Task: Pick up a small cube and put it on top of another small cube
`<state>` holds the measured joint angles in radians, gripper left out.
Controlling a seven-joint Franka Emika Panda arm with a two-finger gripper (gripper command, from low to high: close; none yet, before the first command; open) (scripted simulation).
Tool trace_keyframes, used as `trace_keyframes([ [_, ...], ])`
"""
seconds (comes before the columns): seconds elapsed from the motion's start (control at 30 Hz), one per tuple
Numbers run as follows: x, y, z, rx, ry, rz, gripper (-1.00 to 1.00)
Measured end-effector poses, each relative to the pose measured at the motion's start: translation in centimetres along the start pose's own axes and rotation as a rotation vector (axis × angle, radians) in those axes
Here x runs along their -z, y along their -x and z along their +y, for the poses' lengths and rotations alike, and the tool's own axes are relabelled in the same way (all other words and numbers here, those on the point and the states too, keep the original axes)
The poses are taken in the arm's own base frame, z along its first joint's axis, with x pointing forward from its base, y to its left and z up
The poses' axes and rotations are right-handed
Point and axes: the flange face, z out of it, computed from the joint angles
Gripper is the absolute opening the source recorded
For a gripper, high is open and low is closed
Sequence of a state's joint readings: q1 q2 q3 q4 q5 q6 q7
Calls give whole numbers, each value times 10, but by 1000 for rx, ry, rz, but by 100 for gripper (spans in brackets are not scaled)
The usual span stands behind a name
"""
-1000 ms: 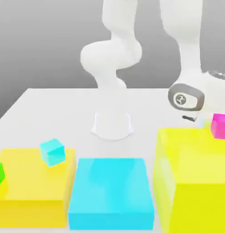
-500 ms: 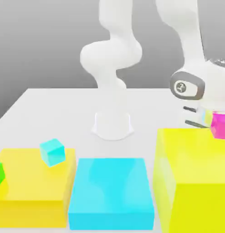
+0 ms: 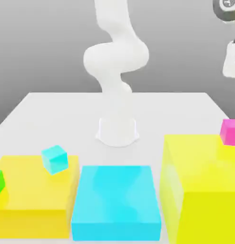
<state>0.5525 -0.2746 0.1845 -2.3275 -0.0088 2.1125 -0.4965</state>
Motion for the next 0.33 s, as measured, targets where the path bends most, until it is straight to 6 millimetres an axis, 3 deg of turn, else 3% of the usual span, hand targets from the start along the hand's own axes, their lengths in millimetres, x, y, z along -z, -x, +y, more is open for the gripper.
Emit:
trace_keyframes([
  [0.03,8,8,8,-73,-20,-9,-100],
  [0.07,3,14,12,-136,-48,-19,-100],
  [0.2,-51,20,13,-195,-76,-28,-100],
  [0.23,-59,21,13,-197,-76,-29,100],
  [0.33,-59,21,13,-197,-77,-29,100],
])
